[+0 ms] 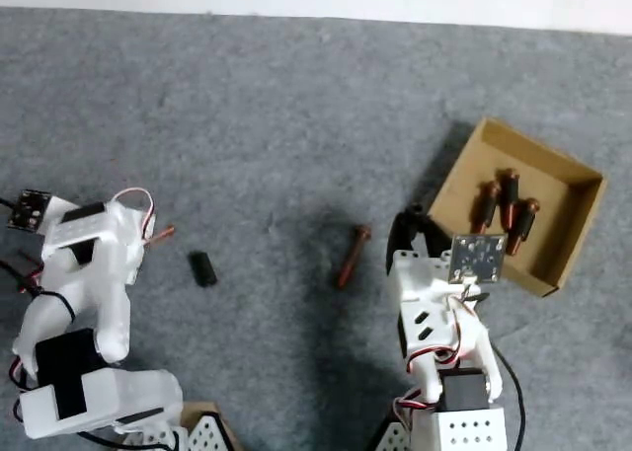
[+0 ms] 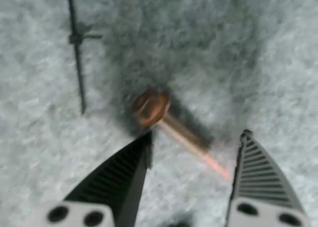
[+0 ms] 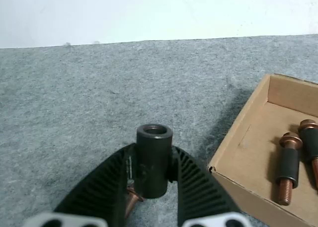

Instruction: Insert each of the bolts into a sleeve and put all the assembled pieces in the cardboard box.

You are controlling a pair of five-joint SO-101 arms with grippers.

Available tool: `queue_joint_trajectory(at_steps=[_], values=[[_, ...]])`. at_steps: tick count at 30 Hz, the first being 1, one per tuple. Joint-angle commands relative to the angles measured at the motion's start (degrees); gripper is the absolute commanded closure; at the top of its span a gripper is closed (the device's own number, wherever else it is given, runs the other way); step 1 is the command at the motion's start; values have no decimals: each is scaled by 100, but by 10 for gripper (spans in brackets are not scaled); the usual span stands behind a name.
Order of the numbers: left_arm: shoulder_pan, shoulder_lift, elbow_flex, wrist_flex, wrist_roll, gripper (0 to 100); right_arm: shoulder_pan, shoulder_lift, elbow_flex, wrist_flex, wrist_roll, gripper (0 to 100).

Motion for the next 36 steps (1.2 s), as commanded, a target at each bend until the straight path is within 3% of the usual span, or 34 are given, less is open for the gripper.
queue_joint_trajectory(at_steps=[1, 12, 23, 30, 34, 36], values=[[66, -189, 66, -440, 53, 741, -66, -75, 629, -13, 70, 989], [66, -171, 136, -545, 53, 744, -66, -75, 629, -4, 70, 989], [48, 892, -532, -510, 316, 744, -66, -75, 629, -4, 70, 989], [-4, 804, -831, 343, 659, 745, -66, -75, 629, -4, 70, 989], [22, 804, -831, 369, 659, 748, -66, -75, 629, -4, 70, 989], [22, 813, -831, 360, 659, 796, -66, -75, 629, -4, 70, 989]])
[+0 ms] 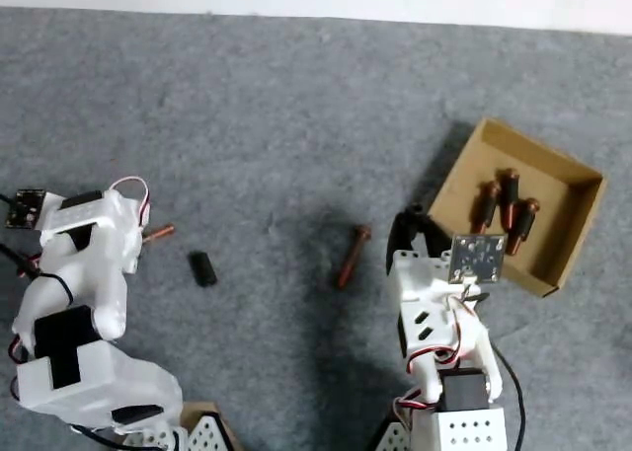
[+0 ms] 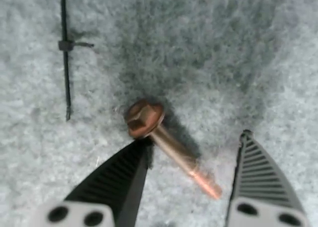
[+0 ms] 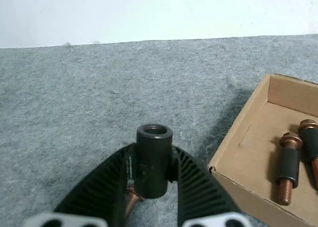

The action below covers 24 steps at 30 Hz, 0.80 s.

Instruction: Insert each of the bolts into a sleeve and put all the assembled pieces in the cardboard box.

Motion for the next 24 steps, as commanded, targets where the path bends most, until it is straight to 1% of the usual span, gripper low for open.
queue_joint_trajectory(at_steps=[1, 3, 4, 6, 9, 15, 19, 22, 24], values=[[22, -40, -92, 88, 44, 841, -66, -75, 629, -4, 70, 989], [22, -40, -101, 88, 44, 966, -66, -75, 629, -4, 70, 989], [13, -40, -110, 97, 35, 1000, -66, -75, 629, -4, 70, 989], [13, -40, -110, 97, 35, 963, -66, -75, 629, -4, 70, 989], [-4, -84, -110, 105, 26, 999, -66, -75, 629, -4, 70, 989], [22, -110, -145, 105, 26, 995, -66, -75, 629, -4, 70, 989], [31, -347, -514, 123, 26, 995, -66, -75, 629, -4, 70, 989], [31, -884, -769, 404, 18, 995, -75, -75, 664, -4, 70, 989], [163, -1349, -910, 747, 18, 995, -233, -92, 664, -13, 70, 989]])
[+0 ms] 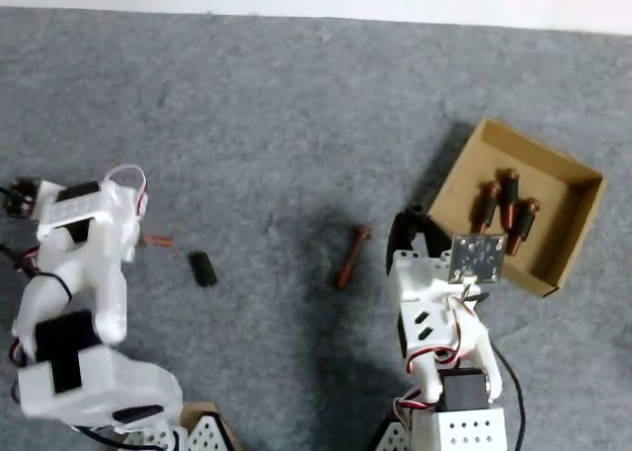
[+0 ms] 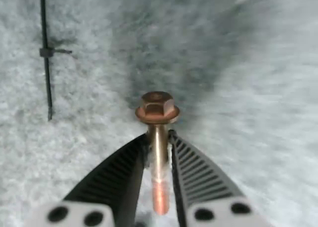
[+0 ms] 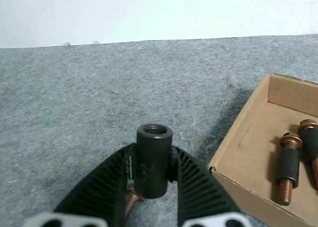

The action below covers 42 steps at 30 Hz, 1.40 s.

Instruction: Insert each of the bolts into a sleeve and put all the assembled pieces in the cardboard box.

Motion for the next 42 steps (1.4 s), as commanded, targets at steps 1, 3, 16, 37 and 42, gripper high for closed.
queue_joint_trajectory(at_steps=[1, 3, 16, 37, 42], values=[[286, -1015, -462, 589, 18, 995, -338, -92, 664, -13, 70, 989], [567, -1552, -444, 905, 9, 995, -585, -110, 664, -13, 70, 989], [2765, -4822, 822, 809, -1002, 995, -2255, -119, 664, -31, 932, 993], [4154, -8593, 4400, -1310, -1125, 995, -2730, -66, 664, 233, 2347, 993], [4620, -9103, 4716, -1319, -1547, 995, -2738, -66, 664, 330, 2409, 993]])
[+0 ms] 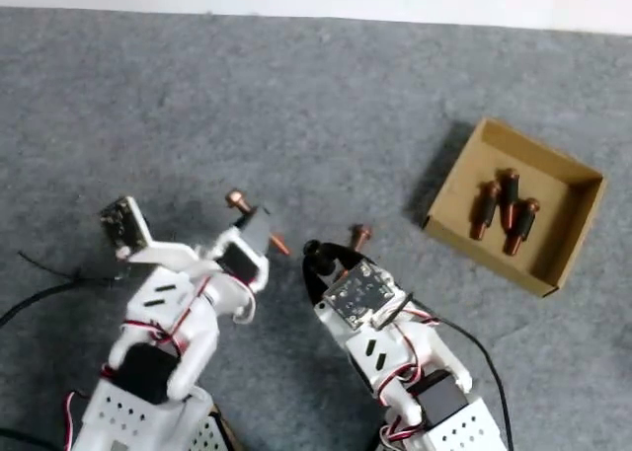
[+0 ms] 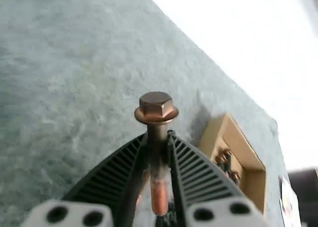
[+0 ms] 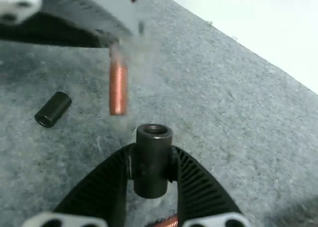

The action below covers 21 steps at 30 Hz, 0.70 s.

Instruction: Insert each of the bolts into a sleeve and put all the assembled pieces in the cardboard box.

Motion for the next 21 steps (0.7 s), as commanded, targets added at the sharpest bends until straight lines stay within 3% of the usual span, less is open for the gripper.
queue_joint_trajectory(at_steps=[1, 21], values=[[233, -382, 84, -167, -114, 995, -57, -66, 664, 22, 70, 993], [242, -1341, 1481, -1591, -141, 995, -57, -66, 664, 154, 475, 993]])
